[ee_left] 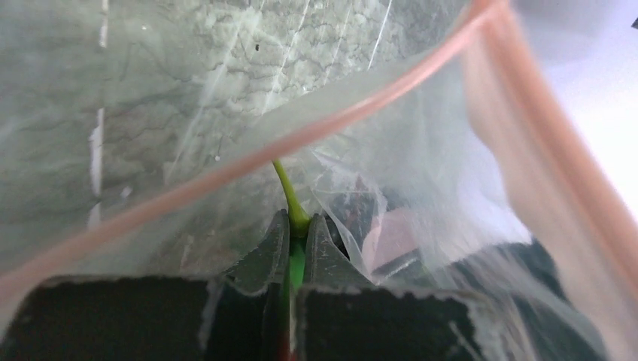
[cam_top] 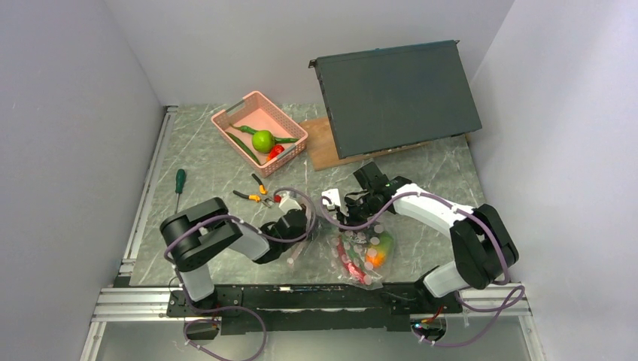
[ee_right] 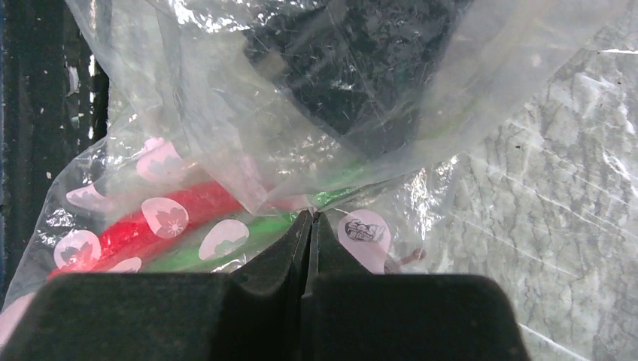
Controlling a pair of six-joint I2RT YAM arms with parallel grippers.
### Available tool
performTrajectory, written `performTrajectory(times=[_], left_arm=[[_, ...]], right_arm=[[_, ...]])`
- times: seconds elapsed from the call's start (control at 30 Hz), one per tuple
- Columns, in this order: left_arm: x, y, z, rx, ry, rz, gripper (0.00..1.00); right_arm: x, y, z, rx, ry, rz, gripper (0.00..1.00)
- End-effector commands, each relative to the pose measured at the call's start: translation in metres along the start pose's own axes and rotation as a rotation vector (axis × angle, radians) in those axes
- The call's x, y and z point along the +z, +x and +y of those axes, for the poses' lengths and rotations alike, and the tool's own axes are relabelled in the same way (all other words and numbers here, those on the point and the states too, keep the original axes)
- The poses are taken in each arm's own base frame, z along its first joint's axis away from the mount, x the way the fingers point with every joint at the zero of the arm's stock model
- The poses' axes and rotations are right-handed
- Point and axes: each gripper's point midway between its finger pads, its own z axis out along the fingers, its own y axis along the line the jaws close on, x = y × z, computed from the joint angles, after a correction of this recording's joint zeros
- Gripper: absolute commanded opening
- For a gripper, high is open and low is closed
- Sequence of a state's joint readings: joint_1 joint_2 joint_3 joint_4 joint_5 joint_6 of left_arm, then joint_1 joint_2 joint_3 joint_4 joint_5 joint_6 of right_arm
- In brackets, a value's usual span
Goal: Open the zip-top bag and remove the fake food
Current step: Pick up the fake vegetable from the zipper food storage bag.
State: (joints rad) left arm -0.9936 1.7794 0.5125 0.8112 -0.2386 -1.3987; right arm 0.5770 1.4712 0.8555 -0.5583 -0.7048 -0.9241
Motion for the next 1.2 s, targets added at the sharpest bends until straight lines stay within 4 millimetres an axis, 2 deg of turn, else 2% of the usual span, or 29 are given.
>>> performTrajectory(times=[0.0, 0.37, 0.67, 0.97, 1.17], left_arm=[[-0.018, -0.021, -0.016, 0.024, 0.058, -0.084, 0.0], [-0.058, -0.038, -0.011, -0.018, 0.092, -0.143, 0.0], [-0.077, -0.055, -0.019, 0.002, 0.118, -0.21, 0.0], [-0.091, -0.063, -0.035, 0.107, 0.197, -0.245, 0.0], [-0.078, -0.045, -0.053, 0.192, 0.269, -0.15, 0.0]], right_arm=[[-0.012, -0.006, -0.007, -0.045, 0.057, -0.016, 0.0], [-0.028, 0.0, -0.03, -0.005, 0.174, -0.016, 0.0], [-0.033, 0.002, -0.035, 0.009, 0.204, -0.026, 0.0], [-0.033, 0.002, -0.034, 0.01, 0.198, -0.032, 0.0], [-0.029, -0.006, -0.017, -0.013, 0.109, -0.083, 0.0]])
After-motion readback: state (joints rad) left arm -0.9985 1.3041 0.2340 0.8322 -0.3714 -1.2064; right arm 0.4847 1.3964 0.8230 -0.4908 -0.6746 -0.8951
